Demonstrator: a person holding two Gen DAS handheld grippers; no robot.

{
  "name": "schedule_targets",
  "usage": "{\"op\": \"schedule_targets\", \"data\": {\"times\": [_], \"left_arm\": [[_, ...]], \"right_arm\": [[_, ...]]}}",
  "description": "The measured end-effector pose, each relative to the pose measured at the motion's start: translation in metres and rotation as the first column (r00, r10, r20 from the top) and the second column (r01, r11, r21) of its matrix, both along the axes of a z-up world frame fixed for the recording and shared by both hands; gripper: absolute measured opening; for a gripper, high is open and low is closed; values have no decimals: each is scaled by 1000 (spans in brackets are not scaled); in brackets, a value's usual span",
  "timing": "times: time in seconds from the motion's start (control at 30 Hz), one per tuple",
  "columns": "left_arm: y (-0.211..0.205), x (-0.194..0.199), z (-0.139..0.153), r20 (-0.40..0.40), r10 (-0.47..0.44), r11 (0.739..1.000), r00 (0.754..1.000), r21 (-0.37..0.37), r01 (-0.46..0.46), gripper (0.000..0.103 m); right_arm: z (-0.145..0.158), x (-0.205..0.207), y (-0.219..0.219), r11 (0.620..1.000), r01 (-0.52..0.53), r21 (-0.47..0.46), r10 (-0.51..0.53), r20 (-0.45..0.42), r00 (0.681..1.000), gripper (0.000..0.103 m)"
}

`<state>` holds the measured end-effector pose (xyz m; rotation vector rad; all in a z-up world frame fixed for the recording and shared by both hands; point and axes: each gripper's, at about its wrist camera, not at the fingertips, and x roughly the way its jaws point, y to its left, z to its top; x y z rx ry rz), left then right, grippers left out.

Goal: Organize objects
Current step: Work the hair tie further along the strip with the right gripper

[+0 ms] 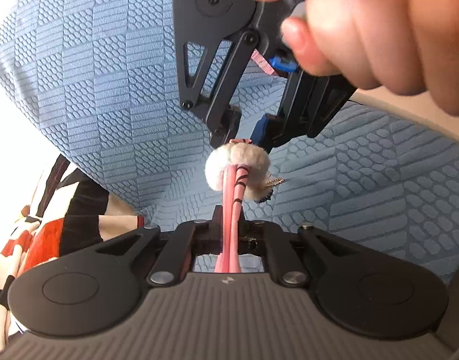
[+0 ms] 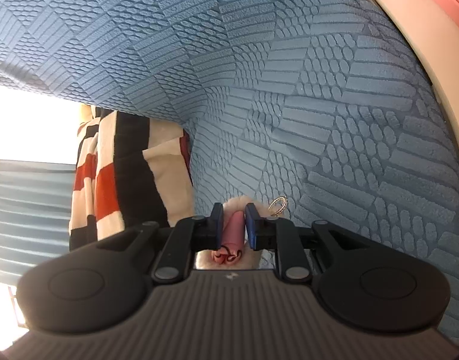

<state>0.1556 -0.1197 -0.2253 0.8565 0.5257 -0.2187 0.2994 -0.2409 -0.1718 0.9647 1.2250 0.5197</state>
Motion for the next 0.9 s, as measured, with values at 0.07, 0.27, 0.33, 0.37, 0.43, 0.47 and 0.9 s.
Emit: {"op": "schedule_targets", "data": {"times": [0.07, 0.27, 0.33, 0.37, 0.43, 0.47, 0.9], "left_arm": [[-3, -3, 1, 7, -16, 1000, 1000, 7, 16, 7], [-1, -1, 1, 7, -15, 1000, 1000, 7, 15, 7], [-1, -1, 1, 4, -17, 1000, 1000, 3, 17, 7], [-2, 0, 1, 4, -17, 1000, 1000, 0, 17, 7], [-2, 1, 2, 5, -17, 1000, 1000, -13, 17, 8], [-3, 1, 2, 1, -17, 1000, 1000, -18, 17, 8], [8, 13, 2, -82, 66, 992, 994, -106, -75, 10]], "right_arm": [[-2, 1, 2, 1000, -6, -10, 6, -3, 1000, 19], [-11, -2, 12, 998, -53, 15, 54, -40, 998, 21], [-10, -2, 12, 998, -55, 9, 56, -42, 998, 21], [-10, -2, 11, 999, -49, 13, 49, -45, 998, 21], [-10, -2, 6, 999, -28, 29, 30, -59, 998, 22], [-10, -2, 3, 999, -19, 33, 21, -66, 998, 22], [-9, -9, -7, 997, -10, 73, 16, -86, 996, 24]]}}
